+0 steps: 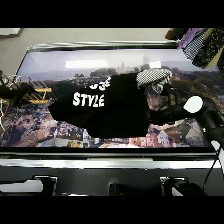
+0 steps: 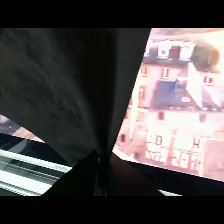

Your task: Fold the clothes and pants, and hang the long-sleeved shirts on hangers.

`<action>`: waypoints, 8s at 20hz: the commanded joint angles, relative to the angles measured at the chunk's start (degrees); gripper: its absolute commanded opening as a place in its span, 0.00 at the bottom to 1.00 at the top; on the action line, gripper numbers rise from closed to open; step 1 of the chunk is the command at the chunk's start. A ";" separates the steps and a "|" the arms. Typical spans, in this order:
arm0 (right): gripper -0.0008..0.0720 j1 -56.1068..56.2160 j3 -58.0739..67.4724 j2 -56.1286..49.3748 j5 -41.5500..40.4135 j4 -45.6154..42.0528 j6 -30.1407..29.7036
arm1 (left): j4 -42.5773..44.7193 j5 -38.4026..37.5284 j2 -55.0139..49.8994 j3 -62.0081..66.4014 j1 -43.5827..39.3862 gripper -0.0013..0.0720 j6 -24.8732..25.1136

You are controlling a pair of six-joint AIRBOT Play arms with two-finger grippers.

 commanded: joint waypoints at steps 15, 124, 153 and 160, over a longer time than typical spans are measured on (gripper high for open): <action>0.06 -0.04 -0.04 -2.23 -0.39 -0.83 0.72 | -25.97 25.53 10.34 -38.73 -3.02 0.95 27.71; 0.06 12.94 -20.15 24.04 14.01 -2.49 27.85 | -0.22 -7.26 28.63 -39.58 -35.56 0.07 -10.14; 0.73 7.04 13.29 -17.00 -3.26 -21.77 25.77 | -2.03 -6.51 -14.01 6.45 -35.28 0.76 -7.34; 0.74 10.82 0.50 7.28 2.54 -17.46 18.93 | 13.07 2.86 8.35 -9.31 -32.87 0.87 -3.32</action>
